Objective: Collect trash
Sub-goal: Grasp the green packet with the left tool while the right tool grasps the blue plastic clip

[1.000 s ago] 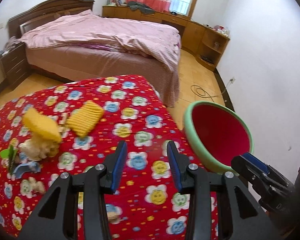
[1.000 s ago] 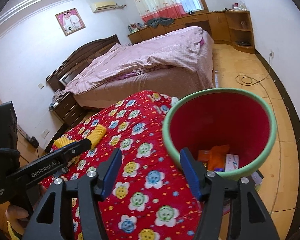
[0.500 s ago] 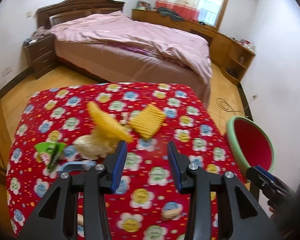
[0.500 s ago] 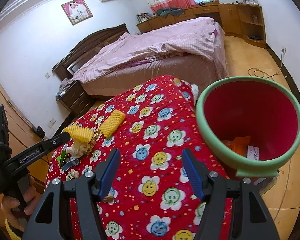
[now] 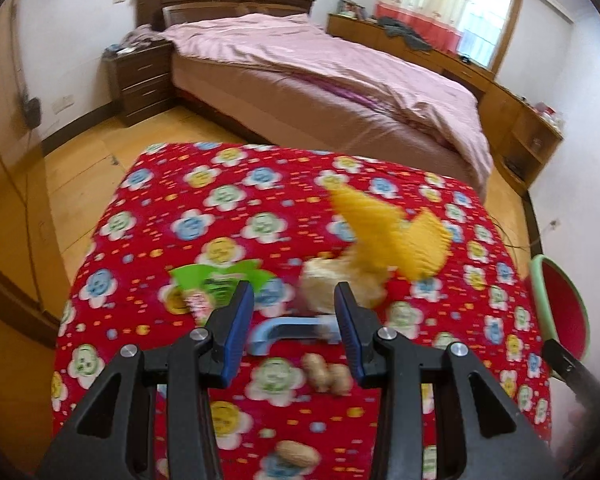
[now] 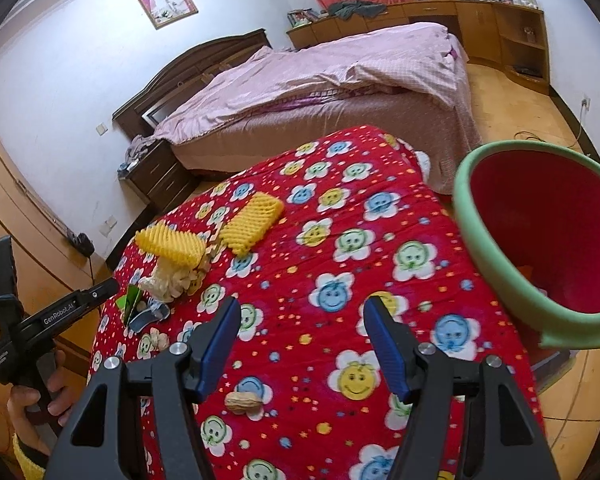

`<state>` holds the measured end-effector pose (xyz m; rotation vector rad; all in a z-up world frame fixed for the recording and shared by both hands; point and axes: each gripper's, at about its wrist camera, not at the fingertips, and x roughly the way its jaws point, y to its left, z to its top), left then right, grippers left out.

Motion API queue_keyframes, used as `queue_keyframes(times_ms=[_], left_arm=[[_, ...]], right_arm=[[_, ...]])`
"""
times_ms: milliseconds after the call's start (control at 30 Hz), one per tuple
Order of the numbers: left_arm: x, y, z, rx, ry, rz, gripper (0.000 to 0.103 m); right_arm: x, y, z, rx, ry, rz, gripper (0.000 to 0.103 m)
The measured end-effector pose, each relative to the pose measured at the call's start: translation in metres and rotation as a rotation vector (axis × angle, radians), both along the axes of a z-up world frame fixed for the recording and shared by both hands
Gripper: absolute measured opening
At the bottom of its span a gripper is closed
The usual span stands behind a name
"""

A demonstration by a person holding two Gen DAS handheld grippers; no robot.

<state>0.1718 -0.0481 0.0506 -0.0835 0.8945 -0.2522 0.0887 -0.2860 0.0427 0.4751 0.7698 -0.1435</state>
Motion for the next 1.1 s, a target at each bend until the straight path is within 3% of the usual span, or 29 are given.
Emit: queue_keyframes(times_ms=[67,233,500,833,1100], left_arm=[[0.004,0.011,-0.007,0.007,0.011,0.021,0.053],[0.013,0.026,-0.026,0.043,0.035,0.033,0.059],[0.029,0.031,-0.053,0.095,0.073,0.007,0.060],[0.048,0.043,-0.063,-0.006,0.068,0.006,0.060],[0.058,0.042,-0.066,-0.024,0.058,0.012,0.056]], right_arm=[[0.006,0.006,-0.003,-0.003,0.009,0.010,0.067],[0.016,0.017,-0.010,0.002,0.021,0.025,0.067],[0.030,0.031,-0.018,-0.007,0.035,0.041,0.067],[0.038,0.043,-0.020,-0.029,0.043,0.060,0.067],[0.043,0.053,-0.021,-0.040,0.050,0.078,0.067]])
